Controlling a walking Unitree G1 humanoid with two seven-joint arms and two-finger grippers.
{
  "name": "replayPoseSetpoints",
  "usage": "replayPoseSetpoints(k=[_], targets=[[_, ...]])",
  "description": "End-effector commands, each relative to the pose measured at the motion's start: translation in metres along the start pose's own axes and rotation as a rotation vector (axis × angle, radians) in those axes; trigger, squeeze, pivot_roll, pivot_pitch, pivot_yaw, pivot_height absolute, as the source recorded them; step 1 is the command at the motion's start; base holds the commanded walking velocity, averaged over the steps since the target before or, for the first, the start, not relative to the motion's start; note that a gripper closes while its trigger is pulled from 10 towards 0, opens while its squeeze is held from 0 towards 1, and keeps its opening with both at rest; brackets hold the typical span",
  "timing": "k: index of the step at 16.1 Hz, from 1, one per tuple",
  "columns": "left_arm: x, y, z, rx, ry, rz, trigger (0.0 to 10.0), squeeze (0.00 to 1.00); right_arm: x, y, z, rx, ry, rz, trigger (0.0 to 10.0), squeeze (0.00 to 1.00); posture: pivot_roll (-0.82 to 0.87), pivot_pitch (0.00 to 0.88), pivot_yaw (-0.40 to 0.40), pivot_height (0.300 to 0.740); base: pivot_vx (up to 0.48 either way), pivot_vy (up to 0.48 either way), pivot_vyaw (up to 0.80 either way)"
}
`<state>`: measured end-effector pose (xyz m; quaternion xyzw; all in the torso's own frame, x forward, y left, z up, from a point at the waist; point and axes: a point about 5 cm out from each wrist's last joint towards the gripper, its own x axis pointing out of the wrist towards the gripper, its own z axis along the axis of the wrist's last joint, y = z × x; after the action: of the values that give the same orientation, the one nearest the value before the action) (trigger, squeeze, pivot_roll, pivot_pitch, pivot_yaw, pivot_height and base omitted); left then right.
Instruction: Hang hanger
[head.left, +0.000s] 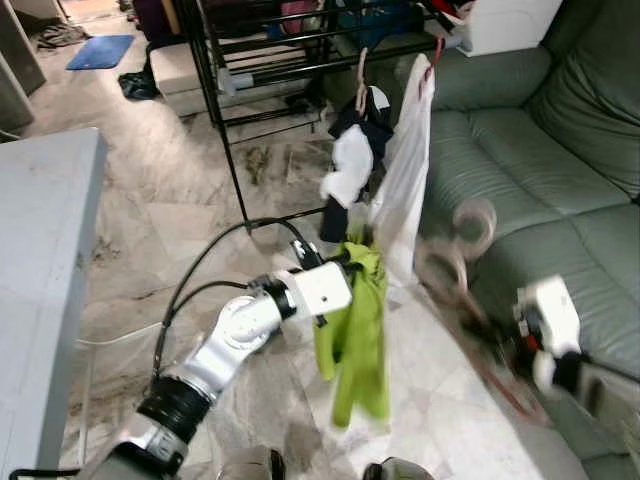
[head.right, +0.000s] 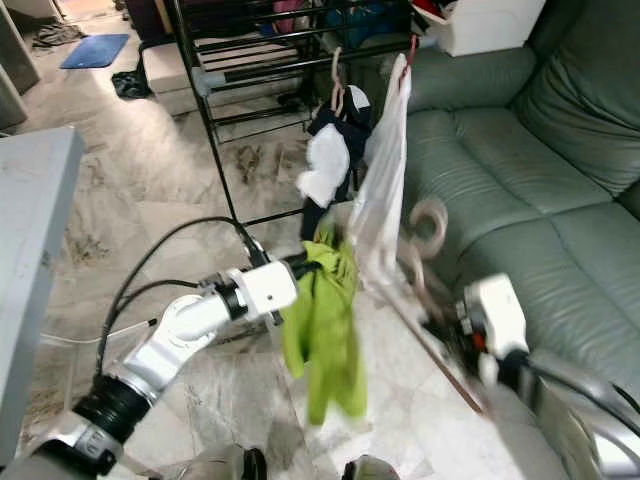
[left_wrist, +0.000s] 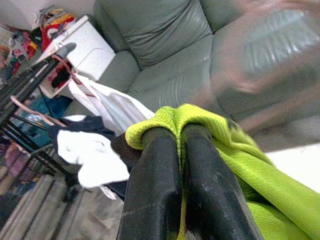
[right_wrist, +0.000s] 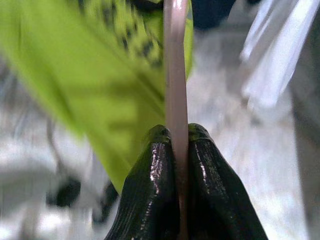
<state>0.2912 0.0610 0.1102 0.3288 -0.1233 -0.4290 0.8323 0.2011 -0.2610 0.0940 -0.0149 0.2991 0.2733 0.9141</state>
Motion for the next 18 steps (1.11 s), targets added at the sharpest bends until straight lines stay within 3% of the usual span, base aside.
replayPoseSetpoints(k=[1,5,6,7,9,11,12,13,14,15,17,18], targets=[[-0.003,0.012,-0.001,0.041,-0.003,0.018,10.0,0.0,-0.004,0.005,-0.002,-0.037,0.028,0.076,10.0,0.0,-0.08,0.034,0.014,0.74,0.0,0.0,0.0],[-0.02,0.016,-0.02,0.146,0.047,-0.081,10.0,0.0,-0.028,0.004,-0.008,-0.137,0.141,0.211,10.0,0.0,-0.09,0.033,0.022,0.74,0.0,0.0,0.0],[-0.023,0.017,-0.025,0.166,0.069,-0.085,10.0,0.0,-0.024,-0.008,-0.004,-0.162,0.112,0.12,10.0,0.0,-0.08,0.031,0.026,0.74,0.0,0.0,0.0],[-0.03,0.021,-0.036,0.181,0.118,-0.076,10.0,0.0,-0.015,-0.015,0.006,-0.168,0.016,0.044,10.0,0.0,-0.08,0.03,0.028,0.74,0.0,0.0,0.0],[-0.035,0.024,-0.039,0.231,0.109,-0.128,10.0,0.0,-0.008,-0.01,0.013,-0.181,-0.048,0.056,10.0,0.0,-0.07,0.028,0.03,0.74,0.0,0.0,0.0],[-0.041,0.019,-0.04,0.306,0.085,-0.337,10.0,0.0,-0.007,-0.007,0.019,-0.187,-0.078,0.081,10.0,0.0,-0.07,0.028,0.03,0.74,0.0,0.0,0.0],[-0.045,0.017,-0.045,0.375,0.117,-0.441,10.0,0.0,-0.007,-0.008,0.02,-0.193,-0.079,0.085,10.0,0.0,-0.06,0.026,0.027,0.74,0.0,0.0,0.0],[-0.045,0.026,-0.052,0.476,0.171,-0.467,10.0,0.0,-0.007,-0.007,0.022,-0.2,-0.075,0.11,10.0,0.0,-0.05,0.022,0.032,0.74,0.0,0.0,0.0],[-0.043,0.04,-0.058,0.545,0.232,-0.451,10.0,0.0,-0.009,-0.005,0.022,-0.211,-0.042,0.139,10.0,0.0,-0.06,0.019,0.038,0.74,0.0,0.0,0.0],[-0.042,0.044,-0.058,0.549,0.245,-0.435,10.0,0.0,-0.01,-0.005,0.022,-0.219,-0.026,0.148,10.0,0.0,-0.06,0.019,0.038,0.74,0.0,0.0,0.0],[-0.03,0.07,-0.051,0.579,0.248,-0.285,10.0,0.0,-0.013,-0.014,0.017,-0.248,0.009,0.072,10.0,0.0,-0.07,0.017,0.041,0.74,0.0,0.0,0.0],[-0.025,0.08,-0.047,0.617,0.248,-0.205,10.0,0.0,-0.015,-0.011,0.01,-0.243,0.042,0.111,10.0,0.0,-0.07,0.015,0.038,0.74,0.0,0.0,0.0]])
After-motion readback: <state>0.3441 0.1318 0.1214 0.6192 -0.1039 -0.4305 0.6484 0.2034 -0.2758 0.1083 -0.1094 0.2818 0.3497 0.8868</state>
